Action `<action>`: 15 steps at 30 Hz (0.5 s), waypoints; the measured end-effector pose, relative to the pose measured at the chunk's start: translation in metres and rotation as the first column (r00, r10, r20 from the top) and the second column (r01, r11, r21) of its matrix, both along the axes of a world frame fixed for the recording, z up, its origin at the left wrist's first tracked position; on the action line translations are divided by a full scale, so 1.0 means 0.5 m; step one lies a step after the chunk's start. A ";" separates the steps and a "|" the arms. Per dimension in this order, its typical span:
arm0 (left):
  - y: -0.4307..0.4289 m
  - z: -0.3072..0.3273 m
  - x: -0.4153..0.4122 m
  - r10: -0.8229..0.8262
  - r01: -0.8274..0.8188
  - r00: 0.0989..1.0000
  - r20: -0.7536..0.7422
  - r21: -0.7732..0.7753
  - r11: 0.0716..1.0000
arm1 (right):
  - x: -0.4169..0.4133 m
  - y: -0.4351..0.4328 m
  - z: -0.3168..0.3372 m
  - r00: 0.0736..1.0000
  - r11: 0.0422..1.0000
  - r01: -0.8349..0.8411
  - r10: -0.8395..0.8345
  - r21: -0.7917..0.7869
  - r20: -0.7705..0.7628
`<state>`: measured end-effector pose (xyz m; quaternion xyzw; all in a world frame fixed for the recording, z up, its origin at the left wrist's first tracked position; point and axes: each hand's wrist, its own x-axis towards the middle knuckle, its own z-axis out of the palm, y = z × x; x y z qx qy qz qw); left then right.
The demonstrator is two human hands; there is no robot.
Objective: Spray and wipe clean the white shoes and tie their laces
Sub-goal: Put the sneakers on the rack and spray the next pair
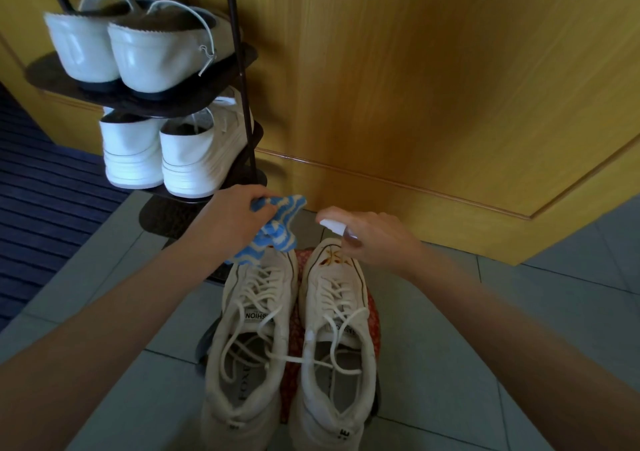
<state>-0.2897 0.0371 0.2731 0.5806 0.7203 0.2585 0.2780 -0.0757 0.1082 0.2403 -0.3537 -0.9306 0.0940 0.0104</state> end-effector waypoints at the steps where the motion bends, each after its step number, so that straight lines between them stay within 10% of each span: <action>1: 0.000 -0.001 0.000 0.000 0.000 1.000 0.002 0.003 1.000 | 0.003 0.000 -0.002 1.000 1.000 0.005 -0.005 -0.005 -0.005; 15: 0.001 -0.001 -0.002 0.014 -0.015 1.000 0.024 0.021 1.000 | 0.091 -0.039 -0.044 0.955 0.976 0.201 -0.214 -0.080 -0.207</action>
